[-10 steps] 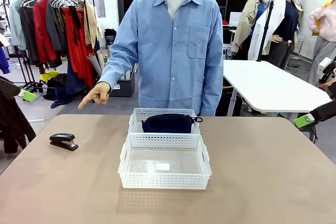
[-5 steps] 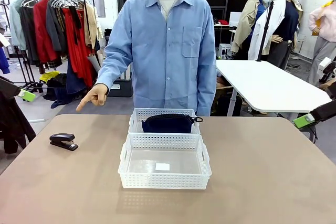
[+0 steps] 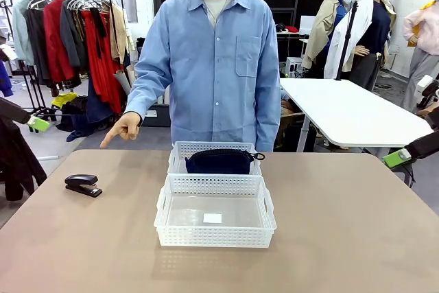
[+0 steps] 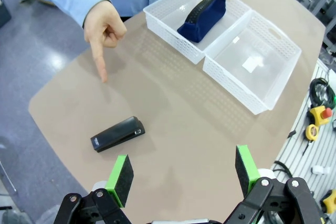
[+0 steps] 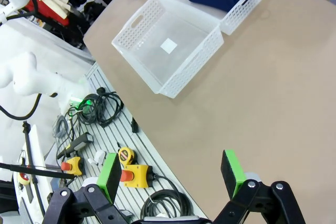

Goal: Distribute items into two baskets.
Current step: Pick up the Stapler that the person points to.

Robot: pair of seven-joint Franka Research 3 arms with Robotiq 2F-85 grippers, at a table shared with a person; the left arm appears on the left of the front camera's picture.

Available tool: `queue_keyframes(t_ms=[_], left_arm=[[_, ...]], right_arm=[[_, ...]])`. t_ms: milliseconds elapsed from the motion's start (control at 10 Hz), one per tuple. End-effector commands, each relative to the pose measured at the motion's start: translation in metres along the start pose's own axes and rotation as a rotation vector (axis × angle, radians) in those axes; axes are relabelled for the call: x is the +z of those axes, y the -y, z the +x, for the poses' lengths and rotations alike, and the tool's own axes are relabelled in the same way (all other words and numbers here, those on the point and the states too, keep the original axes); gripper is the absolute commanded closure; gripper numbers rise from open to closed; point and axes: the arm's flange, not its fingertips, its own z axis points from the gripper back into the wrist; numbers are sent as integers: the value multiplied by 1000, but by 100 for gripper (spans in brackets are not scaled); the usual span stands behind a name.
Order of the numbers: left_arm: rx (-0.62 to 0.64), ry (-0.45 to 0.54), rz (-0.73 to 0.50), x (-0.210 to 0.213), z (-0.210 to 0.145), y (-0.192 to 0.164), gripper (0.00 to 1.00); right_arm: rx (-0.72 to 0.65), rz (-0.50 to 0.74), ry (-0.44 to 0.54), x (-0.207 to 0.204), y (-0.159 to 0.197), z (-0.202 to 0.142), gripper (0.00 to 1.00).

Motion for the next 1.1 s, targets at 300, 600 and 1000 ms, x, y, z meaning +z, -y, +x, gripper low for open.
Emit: queue_keyframes(t_ms=[300, 600, 1000], left_arm=[[212, -256, 44, -15, 65, -28, 0], [438, -387, 105, -45, 88, -57, 0], [706, -513, 130, -86, 106, -85, 0]], right_arm=[[3, -6, -2, 0, -2, 2, 0], [3, -6, -2, 0, -2, 2, 0], [3, -6, -2, 0, -2, 2, 0]])
